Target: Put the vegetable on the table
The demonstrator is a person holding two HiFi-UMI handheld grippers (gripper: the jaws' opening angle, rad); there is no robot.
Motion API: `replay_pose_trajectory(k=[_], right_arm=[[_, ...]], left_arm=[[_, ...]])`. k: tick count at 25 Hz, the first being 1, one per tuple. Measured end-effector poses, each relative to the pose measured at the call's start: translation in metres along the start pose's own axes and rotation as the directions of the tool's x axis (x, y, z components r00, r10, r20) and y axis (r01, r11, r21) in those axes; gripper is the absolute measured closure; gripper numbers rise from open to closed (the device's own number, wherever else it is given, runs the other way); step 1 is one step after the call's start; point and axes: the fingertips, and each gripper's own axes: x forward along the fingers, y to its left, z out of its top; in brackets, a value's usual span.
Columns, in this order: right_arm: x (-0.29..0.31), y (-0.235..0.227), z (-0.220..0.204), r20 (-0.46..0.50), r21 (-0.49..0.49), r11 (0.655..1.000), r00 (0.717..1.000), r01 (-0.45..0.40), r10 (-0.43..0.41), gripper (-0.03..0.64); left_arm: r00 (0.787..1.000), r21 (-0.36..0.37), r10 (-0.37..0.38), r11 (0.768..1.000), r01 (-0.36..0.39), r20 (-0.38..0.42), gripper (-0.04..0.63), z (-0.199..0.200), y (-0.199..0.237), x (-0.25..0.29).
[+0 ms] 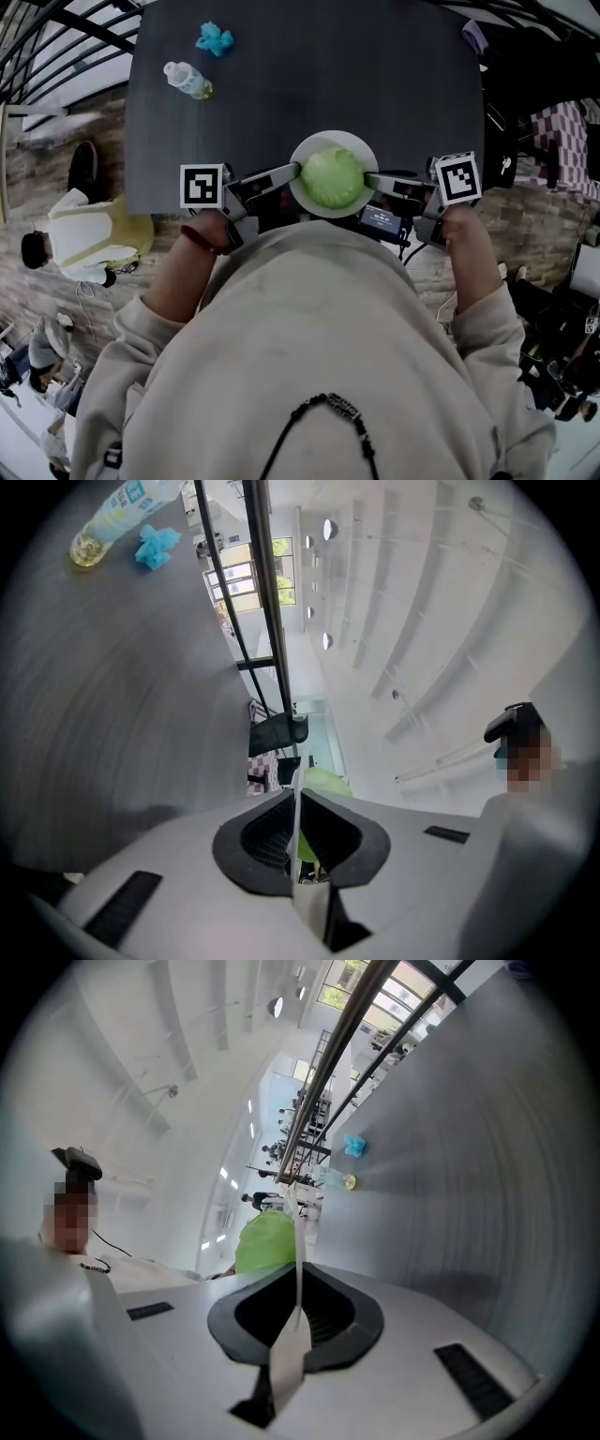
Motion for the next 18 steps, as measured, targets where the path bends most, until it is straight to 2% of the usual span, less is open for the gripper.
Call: replay_pose_trajectory(k=[9,12,18], right_arm=[[0.001,-0.013,0.007,-0.037,-0.003,0.999,0.999,-0.035,0.035,0.589],[0.002,-0.013,0.009,-0.044,-0.002,0.999,0.998,-0.039,0.039,0.589],[0.003,-0.017,0.007,-0.051,0.010,0.999,0.998,-0.040,0.041,0.589]], left_arm=[[0.998,-0.022,0.036,0.999,-0.034,0.052,0.569,0.002,0.006,0.001],[0.998,-0.002,0.042,0.999,-0.042,0.053,0.569,0.005,0.008,0.000],[0.998,-0.015,0.042,0.999,-0.042,0.047,0.569,0.004,0.011,0.001]])
